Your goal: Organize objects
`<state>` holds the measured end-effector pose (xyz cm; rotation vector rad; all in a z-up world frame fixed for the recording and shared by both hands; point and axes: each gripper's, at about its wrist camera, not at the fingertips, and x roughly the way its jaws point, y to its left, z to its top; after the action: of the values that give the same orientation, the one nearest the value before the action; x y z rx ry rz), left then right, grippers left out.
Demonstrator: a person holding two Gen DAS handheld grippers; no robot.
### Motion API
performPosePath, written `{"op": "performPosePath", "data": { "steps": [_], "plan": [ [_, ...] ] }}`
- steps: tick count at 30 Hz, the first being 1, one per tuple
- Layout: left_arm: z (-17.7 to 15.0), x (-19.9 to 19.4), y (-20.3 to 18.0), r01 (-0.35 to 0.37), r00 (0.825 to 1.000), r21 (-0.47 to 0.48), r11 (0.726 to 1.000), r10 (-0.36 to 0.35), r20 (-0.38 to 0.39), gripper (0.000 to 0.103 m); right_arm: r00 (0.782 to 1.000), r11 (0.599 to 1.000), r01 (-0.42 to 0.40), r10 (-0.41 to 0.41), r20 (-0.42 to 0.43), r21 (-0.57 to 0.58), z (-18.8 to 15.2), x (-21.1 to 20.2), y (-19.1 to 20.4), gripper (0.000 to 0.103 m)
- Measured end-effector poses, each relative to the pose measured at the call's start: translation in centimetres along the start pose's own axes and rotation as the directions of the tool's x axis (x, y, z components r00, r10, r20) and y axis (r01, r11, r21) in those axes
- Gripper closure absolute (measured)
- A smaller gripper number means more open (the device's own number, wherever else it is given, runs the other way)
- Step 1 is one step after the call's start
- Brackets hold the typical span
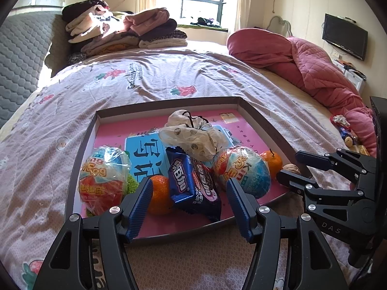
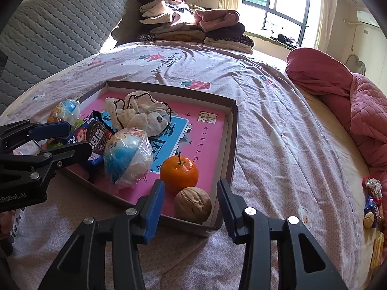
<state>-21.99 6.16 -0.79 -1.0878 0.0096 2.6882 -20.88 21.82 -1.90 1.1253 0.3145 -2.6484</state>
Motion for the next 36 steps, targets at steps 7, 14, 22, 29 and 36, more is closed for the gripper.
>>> {"op": "performPosePath", "data": {
  "steps": [7, 14, 22, 29, 36],
  "plan": [
    [0.2, -0.8, -0.1, -0.01, 1.0, -0.002, 1.0, 0.01, 0.012, 0.033, 1.0, 1.0, 0.0, 0.0, 0.009, 0.001, 0.1, -0.4, 0.1, 0.055],
    [0.3, -1.6, 0.0, -0.023, 1.0, -0.001, 1.0, 0.023, 0.021, 0.03, 1.0, 1.0, -0.003, 0.003, 0.013, -0.003, 0.1, -0.7, 0.3, 0.055],
    [0.6, -2.6, 0.3, -0.025, 0.999, -0.018, 1.0, 0.026, 0.031, 0.027, 0.999, 1.0, -0.01, 0.009, 0.039, 0.026, 0.5, -1.5, 0.0, 0.051],
    [0.8, -3.4, 0.5, -0.065, 0.997, -0.031, 0.997, 0.067, 0.047, 0.026, 0.998, 0.999, -0.015, 0.013, 0.063, 0.035, 1.0, -2.2, 0.2, 0.05],
    [1.0, -4.8, 0.5, -0.107, 0.991, -0.033, 0.994, 0.109, 0.074, 0.026, 0.994, 0.998, -0.032, 0.025, 0.11, 0.062, 1.6, -3.4, 0.5, 0.049]
  ]
}}
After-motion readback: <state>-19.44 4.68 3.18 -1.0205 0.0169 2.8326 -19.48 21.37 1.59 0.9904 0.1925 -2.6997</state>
